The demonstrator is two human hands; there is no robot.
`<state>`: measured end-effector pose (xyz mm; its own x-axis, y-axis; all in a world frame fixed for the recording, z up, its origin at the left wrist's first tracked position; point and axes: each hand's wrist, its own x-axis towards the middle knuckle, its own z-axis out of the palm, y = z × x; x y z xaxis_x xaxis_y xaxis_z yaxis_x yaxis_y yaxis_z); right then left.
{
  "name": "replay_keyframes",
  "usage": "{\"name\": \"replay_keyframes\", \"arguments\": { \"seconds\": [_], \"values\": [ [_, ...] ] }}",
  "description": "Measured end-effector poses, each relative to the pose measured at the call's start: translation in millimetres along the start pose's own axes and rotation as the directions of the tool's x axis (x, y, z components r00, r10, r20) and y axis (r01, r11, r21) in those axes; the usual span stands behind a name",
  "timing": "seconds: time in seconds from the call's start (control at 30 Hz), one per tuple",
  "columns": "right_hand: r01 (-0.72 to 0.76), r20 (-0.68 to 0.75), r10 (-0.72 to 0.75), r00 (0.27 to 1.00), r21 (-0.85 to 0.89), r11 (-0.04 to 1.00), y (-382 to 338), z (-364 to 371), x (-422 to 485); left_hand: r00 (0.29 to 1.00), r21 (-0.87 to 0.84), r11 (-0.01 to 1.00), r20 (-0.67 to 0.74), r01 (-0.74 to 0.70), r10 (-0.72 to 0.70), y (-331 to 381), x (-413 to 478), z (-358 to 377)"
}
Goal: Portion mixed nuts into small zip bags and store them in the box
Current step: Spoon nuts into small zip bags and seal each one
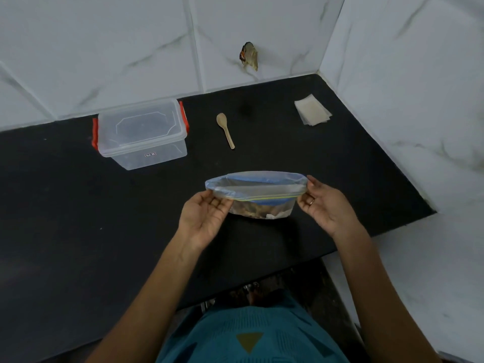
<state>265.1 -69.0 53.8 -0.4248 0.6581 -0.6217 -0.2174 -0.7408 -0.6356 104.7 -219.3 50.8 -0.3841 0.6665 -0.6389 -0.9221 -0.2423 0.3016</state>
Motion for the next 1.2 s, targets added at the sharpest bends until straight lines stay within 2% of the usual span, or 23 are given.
{"name": "replay_keyframes", "arguments": {
  "seconds": [0.03, 0.07, 0.13, 0.2, 0.27, 0.4, 0.5, 0.67, 0.8, 1.0, 1.1, 1.2],
  "values": [
    [0.087, -0.012, -0.091, 0.996, -0.180, 0.980, 1.6, 1.2, -1.6, 1.000, 0.018, 1.000, 0.009, -0.007, 0.006, 0.0, -0.9, 0.0],
    [0.173, -0.019, -0.192, 0.981, -0.358, 0.918, 3.3, 1.6, -4.0, 1.000, 0.044, 0.999, 0.021, -0.008, 0.007, 0.4, -1.4, -0.5],
    [0.284, -0.006, -0.359, 0.933, -0.600, 0.748, 6.5, 0.5, -7.4, 0.999, 0.100, 0.995, 0.037, -0.006, 0.002, 1.5, -2.3, -2.2],
    [0.302, 0.012, -0.415, 0.910, -0.704, 0.643, 6.9, -2.1, -9.0, 1.000, 0.194, 0.981, 0.028, -0.014, 0.009, 1.1, -2.9, -3.4],
    [0.263, 0.004, -0.384, 0.923, -0.737, 0.623, 5.4, -3.7, -9.7, 1.000, 0.284, 0.959, 0.017, -0.017, 0.013, 0.0, -3.4, -4.0],
    [0.120, -0.028, -0.169, 0.985, -0.592, 0.797, 0.1, -6.7, -8.1, 1.000, 0.358, 0.934, 0.004, 0.002, -0.003, 1.4, -6.0, -4.9],
    [-0.028, -0.027, 0.018, 0.999, -0.421, 0.906, -2.5, -9.0, -4.9, 1.000, 0.375, 0.927, 0.005, 0.015, -0.018, 3.0, -6.5, -7.4],
    [-0.222, -0.006, 0.225, 0.974, -0.171, 0.960, 0.4, -9.4, 1.4, 1.000, 0.341, 0.940, -0.004, 0.027, -0.027, 5.4, -6.6, -10.0],
    [-0.256, 0.016, 0.259, 0.966, -0.103, 0.961, 2.6, -10.8, 4.7, 0.999, 0.323, 0.946, -0.019, 0.032, -0.028, 10.0, -5.0, -14.1],
    [-0.218, 0.054, 0.219, 0.974, -0.024, 0.976, 6.9, -12.2, 9.2, 0.998, 0.223, 0.974, -0.063, 0.041, -0.027, 10.7, -4.4, -16.0],
    [-0.140, 0.037, 0.139, 0.990, 0.031, 0.990, 6.8, -11.1, 7.8, 0.998, 0.401, 0.915, -0.066, 0.045, -0.020, 12.7, -5.1, -17.9],
    [-0.115, 0.015, 0.115, 0.993, 0.064, 0.991, 4.3, -11.4, 5.8, 0.996, 0.665, 0.746, -0.091, 0.043, 0.023, 13.3, -5.9, -21.7]
  ]
}}
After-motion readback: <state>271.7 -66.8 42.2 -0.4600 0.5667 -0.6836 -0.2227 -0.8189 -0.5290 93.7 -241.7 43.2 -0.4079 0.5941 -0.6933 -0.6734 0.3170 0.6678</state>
